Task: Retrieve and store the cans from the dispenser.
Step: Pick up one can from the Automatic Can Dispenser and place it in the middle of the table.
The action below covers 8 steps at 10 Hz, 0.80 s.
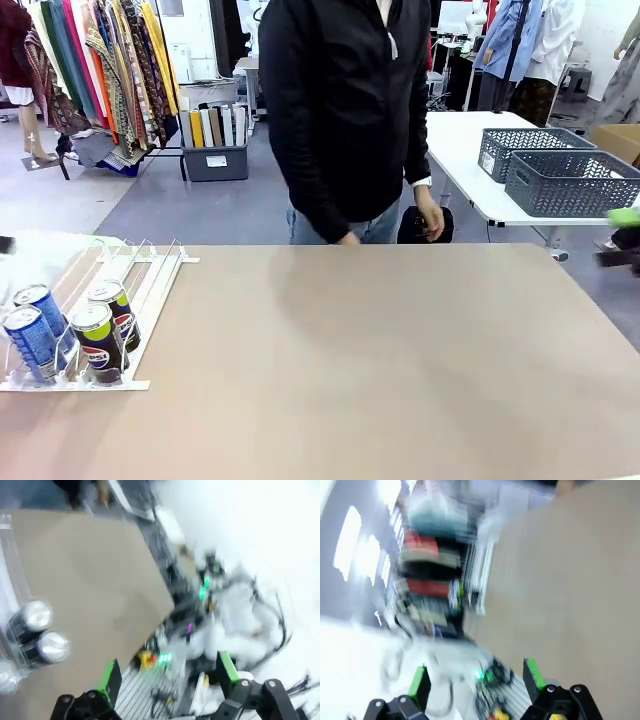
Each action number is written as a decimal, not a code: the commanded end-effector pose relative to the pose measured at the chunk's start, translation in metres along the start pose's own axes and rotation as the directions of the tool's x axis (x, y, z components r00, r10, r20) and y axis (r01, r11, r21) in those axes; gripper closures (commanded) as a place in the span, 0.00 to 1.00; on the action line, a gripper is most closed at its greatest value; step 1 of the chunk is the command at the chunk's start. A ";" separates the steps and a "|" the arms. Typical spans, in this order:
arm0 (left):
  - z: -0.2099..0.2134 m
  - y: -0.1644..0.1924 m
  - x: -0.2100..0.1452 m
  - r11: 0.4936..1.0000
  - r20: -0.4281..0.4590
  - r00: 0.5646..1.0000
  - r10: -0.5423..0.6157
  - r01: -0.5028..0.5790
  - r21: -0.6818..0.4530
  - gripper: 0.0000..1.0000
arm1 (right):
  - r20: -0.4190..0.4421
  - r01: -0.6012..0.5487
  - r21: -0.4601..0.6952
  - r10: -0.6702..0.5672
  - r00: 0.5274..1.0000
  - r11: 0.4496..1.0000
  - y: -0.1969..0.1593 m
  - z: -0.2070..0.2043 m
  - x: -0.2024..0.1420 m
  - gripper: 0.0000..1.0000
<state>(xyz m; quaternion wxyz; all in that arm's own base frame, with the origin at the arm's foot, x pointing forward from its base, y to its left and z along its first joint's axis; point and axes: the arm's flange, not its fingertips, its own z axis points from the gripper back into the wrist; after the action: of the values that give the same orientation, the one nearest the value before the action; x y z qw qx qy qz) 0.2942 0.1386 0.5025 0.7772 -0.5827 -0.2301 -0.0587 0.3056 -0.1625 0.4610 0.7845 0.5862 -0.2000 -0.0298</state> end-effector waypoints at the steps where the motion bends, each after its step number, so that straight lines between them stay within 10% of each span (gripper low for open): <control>1: 0.030 0.051 -0.026 0.992 0.257 0.959 0.117 -0.104 -0.065 0.00 | 0.243 0.051 0.065 -0.066 0.968 0.997 -0.031 0.020 -0.017 0.00; 4: 0.075 0.081 -0.053 0.974 0.465 0.857 0.221 -0.221 -0.054 0.00 | 0.385 0.071 0.024 -0.075 0.920 0.997 -0.045 0.036 -0.028 0.00; 5: 0.072 0.081 -0.057 0.957 0.520 0.821 0.236 -0.288 0.020 0.00 | 0.314 0.131 0.069 -0.147 0.938 0.989 -0.049 0.061 -0.029 0.00; 8: 0.101 0.088 -0.056 0.969 0.445 0.863 0.240 -0.238 -0.061 0.00 | 0.314 0.131 0.069 -0.147 0.938 0.989 -0.049 0.061 -0.029 0.00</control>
<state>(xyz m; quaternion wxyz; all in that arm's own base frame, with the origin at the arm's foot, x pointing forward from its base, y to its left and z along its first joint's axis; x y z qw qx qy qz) 0.2511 0.2504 0.4212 0.7040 -0.6026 -0.3245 0.1898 0.2698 -0.2229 0.4190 0.7235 0.6031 -0.2840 -0.1792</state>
